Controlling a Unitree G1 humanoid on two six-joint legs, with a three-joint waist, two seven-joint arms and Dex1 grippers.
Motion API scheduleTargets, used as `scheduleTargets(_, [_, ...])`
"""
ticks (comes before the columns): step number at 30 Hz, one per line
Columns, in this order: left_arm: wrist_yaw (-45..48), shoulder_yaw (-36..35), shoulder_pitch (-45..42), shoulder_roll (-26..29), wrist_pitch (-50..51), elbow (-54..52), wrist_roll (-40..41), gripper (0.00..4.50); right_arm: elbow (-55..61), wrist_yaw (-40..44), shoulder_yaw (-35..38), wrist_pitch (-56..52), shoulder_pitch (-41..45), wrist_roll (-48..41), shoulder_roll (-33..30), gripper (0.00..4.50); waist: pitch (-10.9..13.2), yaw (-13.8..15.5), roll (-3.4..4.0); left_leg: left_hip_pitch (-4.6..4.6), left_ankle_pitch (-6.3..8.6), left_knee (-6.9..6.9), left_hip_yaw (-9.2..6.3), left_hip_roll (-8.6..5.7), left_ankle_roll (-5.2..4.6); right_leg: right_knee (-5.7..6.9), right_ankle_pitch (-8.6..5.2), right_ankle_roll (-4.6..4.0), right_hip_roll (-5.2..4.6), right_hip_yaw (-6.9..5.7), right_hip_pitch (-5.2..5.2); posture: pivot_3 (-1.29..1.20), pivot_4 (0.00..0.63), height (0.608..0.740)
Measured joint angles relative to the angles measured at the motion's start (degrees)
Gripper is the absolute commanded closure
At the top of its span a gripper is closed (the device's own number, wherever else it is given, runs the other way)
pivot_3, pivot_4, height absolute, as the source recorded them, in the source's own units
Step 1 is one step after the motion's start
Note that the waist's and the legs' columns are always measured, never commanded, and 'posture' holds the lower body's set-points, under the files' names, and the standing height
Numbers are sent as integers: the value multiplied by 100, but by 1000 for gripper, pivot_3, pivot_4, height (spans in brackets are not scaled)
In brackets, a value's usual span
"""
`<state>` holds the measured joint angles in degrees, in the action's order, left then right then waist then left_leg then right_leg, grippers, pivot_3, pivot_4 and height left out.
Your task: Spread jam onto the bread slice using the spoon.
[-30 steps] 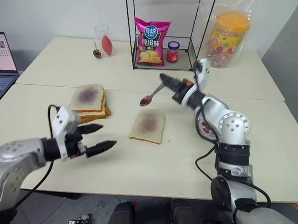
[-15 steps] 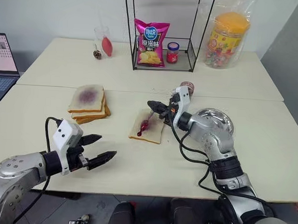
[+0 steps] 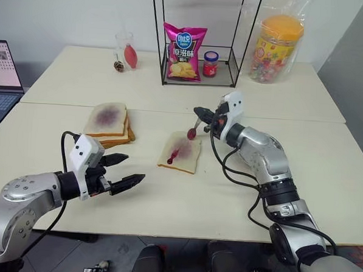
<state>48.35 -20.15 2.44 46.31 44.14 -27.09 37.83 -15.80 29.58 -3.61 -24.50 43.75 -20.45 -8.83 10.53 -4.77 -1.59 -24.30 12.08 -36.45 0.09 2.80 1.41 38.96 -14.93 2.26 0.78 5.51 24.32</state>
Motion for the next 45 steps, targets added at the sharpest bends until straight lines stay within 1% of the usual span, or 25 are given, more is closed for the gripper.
scheduleTargets(3, [17, 43, -28, 12, -47, 46, -4, 0, 283, -202, 407, -807, 3, -603, 260, 4479, 0, -15, 0, 0, 0, 4, -1, 2, 0, 1, 8, -15, 1, 0, 2, 0, 150, 740])
scheduleTargets(6, [65, 74, -46, 55, -73, 70, -5, 0, 604, -634, 1026, -2087, 12, -1637, 732, 4479, 0, -19, 1, 0, 0, 5, -6, 5, 0, 3, 8, -17, 5, -4, 2, 0, 150, 740])
scheduleTargets(8, [88, 75, -53, 65, -84, 70, -5, 0, 671, -771, 1055, -2508, 0, -1874, 827, 4479, 0, -18, 1, 0, 0, 5, -4, 3, 0, 1, 6, -13, 3, -3, 2, 0, 150, 740])
scheduleTargets(13, [108, 76, -48, 80, -86, 72, -7, 0, 702, -1000, 1110, -2911, -181, -1923, 885, 4479, 0, -6, 1, -1, 0, 5, 1, -1, 0, -2, 2, -5, -2, 0, 1, 0, 150, 740])
scheduleTargets(21, [106, 76, -48, 80, -91, 72, -7, 0, 553, -969, 945, -2956, -387, -1779, 858, 4479, 0, -17, 0, -1, 0, 6, 0, 1, 0, -2, -5, 5, 2, 0, 2, 0, 150, 740])
scheduleTargets(27, [98, 80, -51, 79, -109, 72, -14, 0, 442, -839, 880, -2831, -389, -1650, 838, 4479, 0, -16, 0, 0, 0, 6, -1, 1, 0, -1, -5, 6, 2, -2, 2, 0, 150, 740])
scheduleTargets(31, [100, 116, -99, 79, -134, 99, -24, 0, 420, -788, 775, -2577, -387, -1472, 834, 4479, 0, -15, 0, 0, 0, 6, -2, 1, 0, -1, -5, 6, 2, -2, 2, 0, 150, 740])
scheduleTargets(37, [101, 202, -182, 79, -202, 171, -26, 0, 169, -860, 813, -2072, -247, -1234, 857, 4479, 0, -17, 0, 1, 0, 5, -1, 0, 0, 0, -4, 7, 2, -1, 1, 0, 150, 740])
scheduleTargets(45, [101, 241, -288, 80, -208, 224, -29, 0, -105, -715, 783, -1619, -79, -965, 698, 4479, 0, -11, 0, 1, 0, 5, 0, -1, 0, -1, -4, 7, 1, -1, 1, 0, 150, 740])
